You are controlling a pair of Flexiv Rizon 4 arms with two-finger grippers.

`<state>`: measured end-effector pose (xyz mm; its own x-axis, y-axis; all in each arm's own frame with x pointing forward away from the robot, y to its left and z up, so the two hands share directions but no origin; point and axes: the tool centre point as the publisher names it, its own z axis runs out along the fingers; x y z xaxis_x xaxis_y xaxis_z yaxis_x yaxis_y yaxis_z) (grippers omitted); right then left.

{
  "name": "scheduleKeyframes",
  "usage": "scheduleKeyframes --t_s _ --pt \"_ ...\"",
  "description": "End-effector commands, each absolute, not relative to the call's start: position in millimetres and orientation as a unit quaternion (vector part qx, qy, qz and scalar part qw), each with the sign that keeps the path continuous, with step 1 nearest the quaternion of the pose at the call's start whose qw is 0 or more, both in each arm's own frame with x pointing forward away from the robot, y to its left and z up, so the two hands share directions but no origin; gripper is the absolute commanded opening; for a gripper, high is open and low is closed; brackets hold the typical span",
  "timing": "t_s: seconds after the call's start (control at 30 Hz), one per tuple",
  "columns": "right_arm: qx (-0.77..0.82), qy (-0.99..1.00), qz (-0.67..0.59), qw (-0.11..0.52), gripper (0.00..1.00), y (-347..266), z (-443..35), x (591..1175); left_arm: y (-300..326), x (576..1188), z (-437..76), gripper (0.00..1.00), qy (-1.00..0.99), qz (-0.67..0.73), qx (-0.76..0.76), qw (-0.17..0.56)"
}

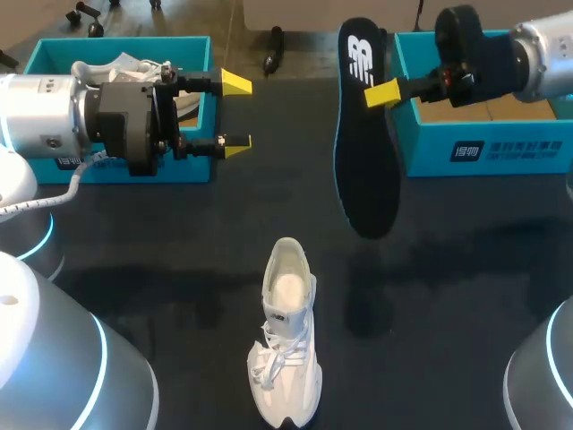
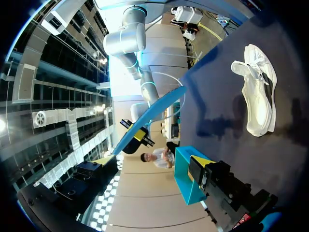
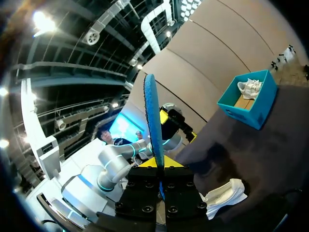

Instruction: Take the shoe out of the shoebox, open the shoe tongue, remove and reinsert the insole, then place the shoe into the shoebox

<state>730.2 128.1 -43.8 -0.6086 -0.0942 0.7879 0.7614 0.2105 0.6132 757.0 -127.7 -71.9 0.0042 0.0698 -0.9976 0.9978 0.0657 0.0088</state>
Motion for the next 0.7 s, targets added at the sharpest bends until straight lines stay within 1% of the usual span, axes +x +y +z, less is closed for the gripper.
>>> scheduleKeyframes --t_s 0.03,0.2,0.37,0.7 --pt "-0.243 -0.698 -0.543 0.398 0.00 143.6 -43.7 757.1 -128.7 757.8 -72.9 1.00 0.530 -0.464 0.502 0.501" --pt "-0.296 -0.688 -0.509 0.424 0.00 153.9 -44.0 794.4 -128.7 757.8 -72.9 1.00 0.530 -0.464 0.502 0.501" --pt "-0.351 -0.677 -0.493 0.420 0.00 159.3 -44.5 814.6 -128.7 757.8 -72.9 1.00 0.530 -0.464 0.502 0.501" --pt "-0.351 -0.677 -0.493 0.420 0.00 159.3 -44.5 814.6 -128.7 757.8 -72.9 1.00 0.530 -0.464 0.502 0.501"
